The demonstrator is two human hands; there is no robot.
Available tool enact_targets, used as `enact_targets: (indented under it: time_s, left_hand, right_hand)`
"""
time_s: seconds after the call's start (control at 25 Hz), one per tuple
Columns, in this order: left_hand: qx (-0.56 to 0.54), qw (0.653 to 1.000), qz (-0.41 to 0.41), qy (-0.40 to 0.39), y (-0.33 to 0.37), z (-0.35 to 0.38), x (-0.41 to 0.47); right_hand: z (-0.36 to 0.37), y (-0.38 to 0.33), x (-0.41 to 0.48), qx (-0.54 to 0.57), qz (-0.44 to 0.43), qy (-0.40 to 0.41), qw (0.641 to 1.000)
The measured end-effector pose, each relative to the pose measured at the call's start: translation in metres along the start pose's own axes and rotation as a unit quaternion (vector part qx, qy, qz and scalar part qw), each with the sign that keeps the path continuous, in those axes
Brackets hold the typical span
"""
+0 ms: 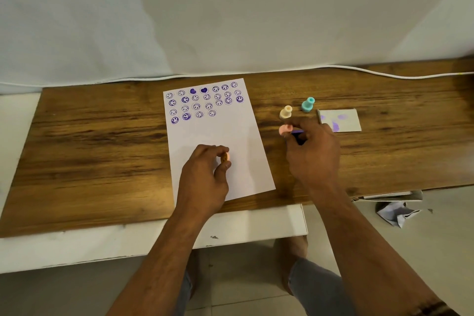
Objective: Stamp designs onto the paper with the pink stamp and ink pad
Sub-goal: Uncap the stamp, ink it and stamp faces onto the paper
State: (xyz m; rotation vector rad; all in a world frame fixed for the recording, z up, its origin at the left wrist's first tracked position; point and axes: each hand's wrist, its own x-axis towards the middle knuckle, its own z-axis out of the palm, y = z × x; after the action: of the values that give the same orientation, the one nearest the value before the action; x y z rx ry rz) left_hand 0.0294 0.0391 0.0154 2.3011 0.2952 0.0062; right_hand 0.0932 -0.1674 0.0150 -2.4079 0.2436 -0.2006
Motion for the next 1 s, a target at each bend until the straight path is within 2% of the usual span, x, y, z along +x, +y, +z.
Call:
enact_targets:
  time_s: [0.36,0.52,0.72,0.8,1.0]
  left_hand:
    - [0.053,0.998,0.003,-0.018,-0.011,0.0,0.003]
    - [0.082,0.996,0.015,-0.032,-0.01,-0.002,0.002]
    - [0.139,0.987,0.052,-0.064,-0.01,-0.009,-0.003]
    - [0.148,0.984,0.062,-0.075,-0.01,-0.011,-0.005]
    - [0.159,0.982,0.063,-0.079,-0.01,-0.009,-0.009]
  right_hand:
    - [0.002,-0.002,-0.001,0.0,0.005,-0.001,1.0]
    - [0.01,-0.012,-0.005,0.044,0.002,-0.01,0.999]
    - [0.032,-0.036,-0.014,0.125,-0.072,-0.017,0.989]
    - [0.042,-0.042,-0.014,0.145,-0.057,-0.021,0.988]
    - [0.064,-0.051,-0.007,0.109,-0.044,-0.026,0.993]
